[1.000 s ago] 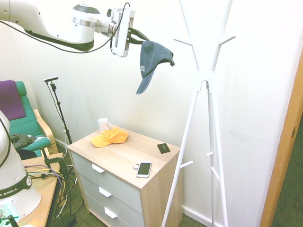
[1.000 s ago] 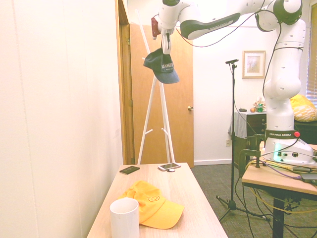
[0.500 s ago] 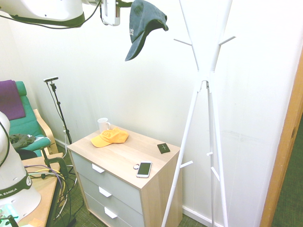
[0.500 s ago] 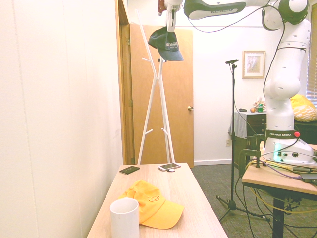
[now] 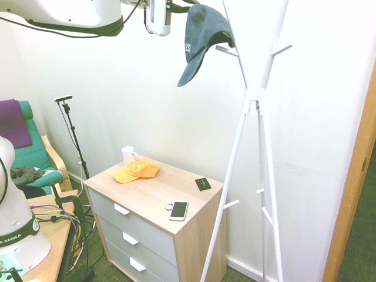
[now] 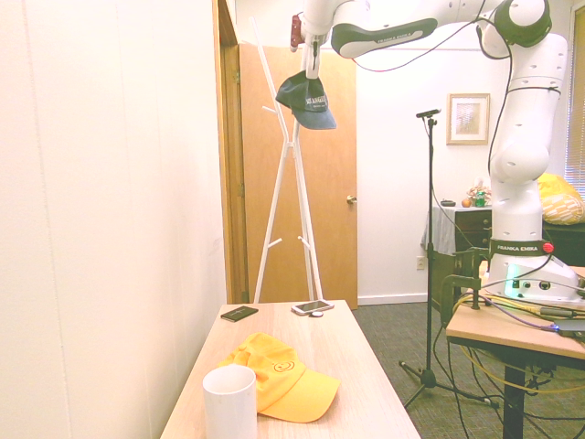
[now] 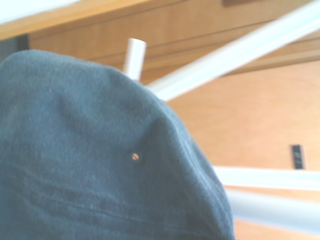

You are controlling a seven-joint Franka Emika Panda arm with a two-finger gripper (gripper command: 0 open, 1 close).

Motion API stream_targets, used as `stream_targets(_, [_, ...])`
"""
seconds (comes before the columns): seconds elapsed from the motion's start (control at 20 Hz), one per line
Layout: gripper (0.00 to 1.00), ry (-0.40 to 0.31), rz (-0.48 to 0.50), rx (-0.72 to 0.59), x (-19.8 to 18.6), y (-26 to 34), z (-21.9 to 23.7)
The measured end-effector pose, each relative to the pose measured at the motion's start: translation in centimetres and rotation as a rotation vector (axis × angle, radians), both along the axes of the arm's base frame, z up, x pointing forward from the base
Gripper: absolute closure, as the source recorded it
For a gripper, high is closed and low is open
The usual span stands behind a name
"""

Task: Hang the cap

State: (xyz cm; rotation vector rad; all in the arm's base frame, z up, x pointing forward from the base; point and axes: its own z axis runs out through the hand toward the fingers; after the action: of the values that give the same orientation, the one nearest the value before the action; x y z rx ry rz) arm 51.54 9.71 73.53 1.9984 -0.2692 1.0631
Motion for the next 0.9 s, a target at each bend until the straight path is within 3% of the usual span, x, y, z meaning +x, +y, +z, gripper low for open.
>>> stream_targets(0.1, [1.0,0.016,0.016,0.02,1.0,0.0,-1.5])
stream_targets(0.15, [0.0,0.025,0.019,0.03,1.3,0.1,-2.3])
stream_targets(0.5, [0.0,0.038,0.019,0.094,2.1,-0.5,-7.2])
stream_targets(0.9, [0.0,0.032,0.003,0.1,2.3,-1.4,-7.4])
